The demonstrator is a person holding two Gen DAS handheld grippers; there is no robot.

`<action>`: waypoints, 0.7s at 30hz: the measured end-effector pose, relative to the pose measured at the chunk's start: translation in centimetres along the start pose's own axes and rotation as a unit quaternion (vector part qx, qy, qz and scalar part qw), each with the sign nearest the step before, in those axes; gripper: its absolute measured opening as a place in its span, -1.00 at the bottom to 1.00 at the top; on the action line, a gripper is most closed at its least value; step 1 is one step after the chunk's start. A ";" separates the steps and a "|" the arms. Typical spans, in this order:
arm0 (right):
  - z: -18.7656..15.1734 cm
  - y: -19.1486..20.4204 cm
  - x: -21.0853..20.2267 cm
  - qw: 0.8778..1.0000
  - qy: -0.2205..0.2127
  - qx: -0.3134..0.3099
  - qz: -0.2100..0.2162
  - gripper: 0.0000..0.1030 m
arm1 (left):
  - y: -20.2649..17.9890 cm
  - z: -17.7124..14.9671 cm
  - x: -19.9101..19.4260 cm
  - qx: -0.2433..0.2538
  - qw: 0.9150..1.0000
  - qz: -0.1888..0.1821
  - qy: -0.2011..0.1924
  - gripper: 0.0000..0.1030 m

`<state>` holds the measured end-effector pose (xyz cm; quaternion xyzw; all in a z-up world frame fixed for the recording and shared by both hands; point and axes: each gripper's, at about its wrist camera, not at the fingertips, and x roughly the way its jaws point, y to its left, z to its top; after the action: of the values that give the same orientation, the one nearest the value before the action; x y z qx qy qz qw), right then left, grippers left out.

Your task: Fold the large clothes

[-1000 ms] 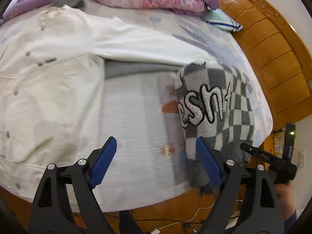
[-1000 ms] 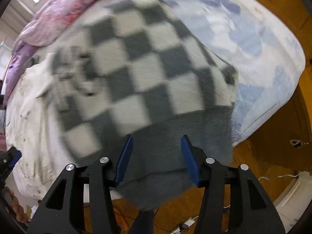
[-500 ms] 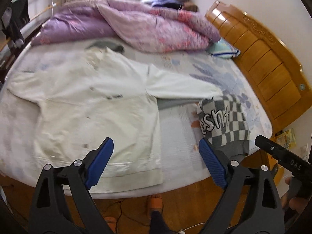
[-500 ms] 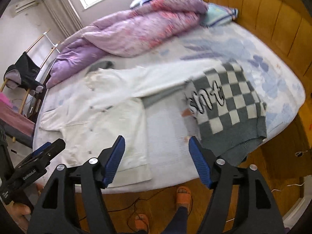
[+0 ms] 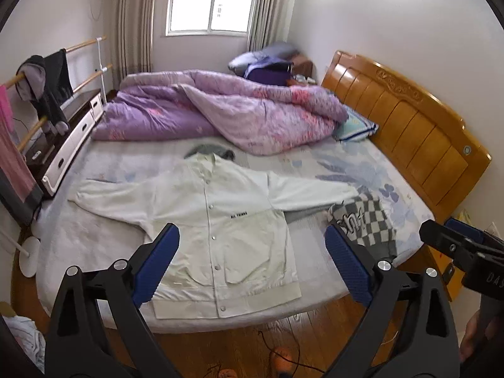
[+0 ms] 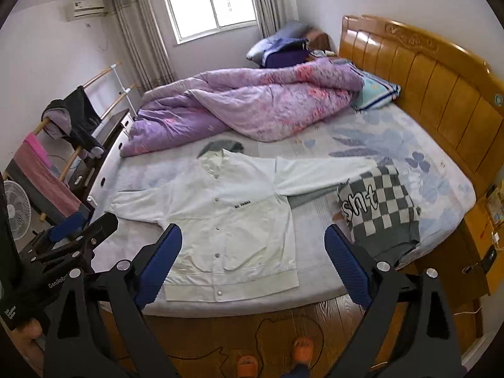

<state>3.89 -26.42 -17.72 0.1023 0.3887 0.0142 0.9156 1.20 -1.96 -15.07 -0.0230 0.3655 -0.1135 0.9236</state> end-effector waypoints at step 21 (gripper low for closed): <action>3.4 -1.3 -12.9 0.992 -0.083 -0.074 0.052 0.83 | -6.5 3.1 -14.4 -0.001 0.993 0.088 -0.079 0.89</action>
<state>-2.76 -29.61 -6.52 0.0547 0.3033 0.0819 0.9478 -8.07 -5.13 -2.35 -0.0005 0.2925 -0.0292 0.9558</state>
